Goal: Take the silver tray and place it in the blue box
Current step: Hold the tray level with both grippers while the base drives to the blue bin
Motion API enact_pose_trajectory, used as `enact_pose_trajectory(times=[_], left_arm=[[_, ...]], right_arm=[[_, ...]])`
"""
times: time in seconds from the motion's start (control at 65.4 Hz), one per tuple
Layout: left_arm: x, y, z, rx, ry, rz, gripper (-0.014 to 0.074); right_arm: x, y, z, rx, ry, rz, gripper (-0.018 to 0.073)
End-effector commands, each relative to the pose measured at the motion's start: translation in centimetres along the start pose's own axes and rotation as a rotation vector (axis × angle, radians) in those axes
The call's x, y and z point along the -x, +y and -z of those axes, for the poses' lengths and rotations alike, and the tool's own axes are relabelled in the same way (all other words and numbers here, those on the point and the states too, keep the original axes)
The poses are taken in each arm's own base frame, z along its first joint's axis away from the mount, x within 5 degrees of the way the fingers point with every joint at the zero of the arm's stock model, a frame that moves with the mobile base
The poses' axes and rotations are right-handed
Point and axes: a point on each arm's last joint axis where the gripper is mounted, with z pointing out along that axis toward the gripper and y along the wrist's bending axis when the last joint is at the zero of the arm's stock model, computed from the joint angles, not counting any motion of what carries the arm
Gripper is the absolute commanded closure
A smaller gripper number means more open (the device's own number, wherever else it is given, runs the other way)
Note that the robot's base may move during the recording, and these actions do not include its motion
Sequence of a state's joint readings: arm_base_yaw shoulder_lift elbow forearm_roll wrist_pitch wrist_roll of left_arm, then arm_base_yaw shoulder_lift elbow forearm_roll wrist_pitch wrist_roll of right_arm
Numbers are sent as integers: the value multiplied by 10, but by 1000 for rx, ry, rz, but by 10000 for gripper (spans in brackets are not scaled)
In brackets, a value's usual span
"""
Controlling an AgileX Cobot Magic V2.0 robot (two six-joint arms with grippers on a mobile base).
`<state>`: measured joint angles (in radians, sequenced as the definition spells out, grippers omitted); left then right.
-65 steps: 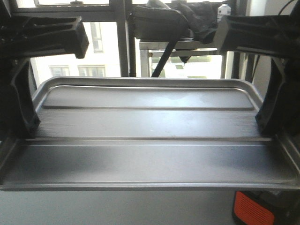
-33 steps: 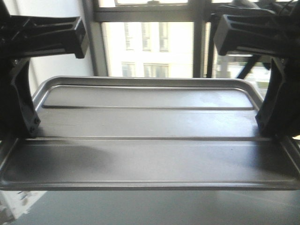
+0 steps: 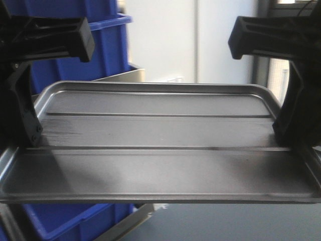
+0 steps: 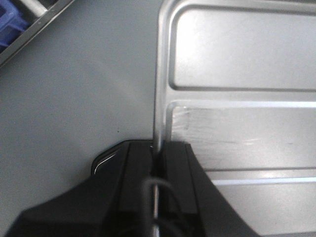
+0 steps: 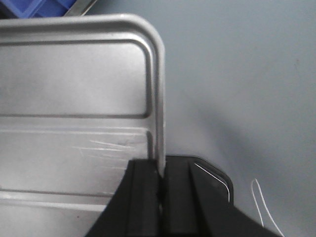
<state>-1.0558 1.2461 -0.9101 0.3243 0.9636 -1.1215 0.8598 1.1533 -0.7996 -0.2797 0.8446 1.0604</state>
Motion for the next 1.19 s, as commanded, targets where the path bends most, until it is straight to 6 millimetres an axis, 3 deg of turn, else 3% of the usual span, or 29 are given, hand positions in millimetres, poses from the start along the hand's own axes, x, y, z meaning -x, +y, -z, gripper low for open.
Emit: enact_pose_trajectory(times=[0.0, 1.178], left_arm=[[6, -4, 13, -61, -53, 11, 611], [6, -4, 13, -61, -53, 11, 611]], right_arm=[[10, 5, 10, 63, -73, 7, 510], [10, 5, 10, 63, -73, 7, 510]])
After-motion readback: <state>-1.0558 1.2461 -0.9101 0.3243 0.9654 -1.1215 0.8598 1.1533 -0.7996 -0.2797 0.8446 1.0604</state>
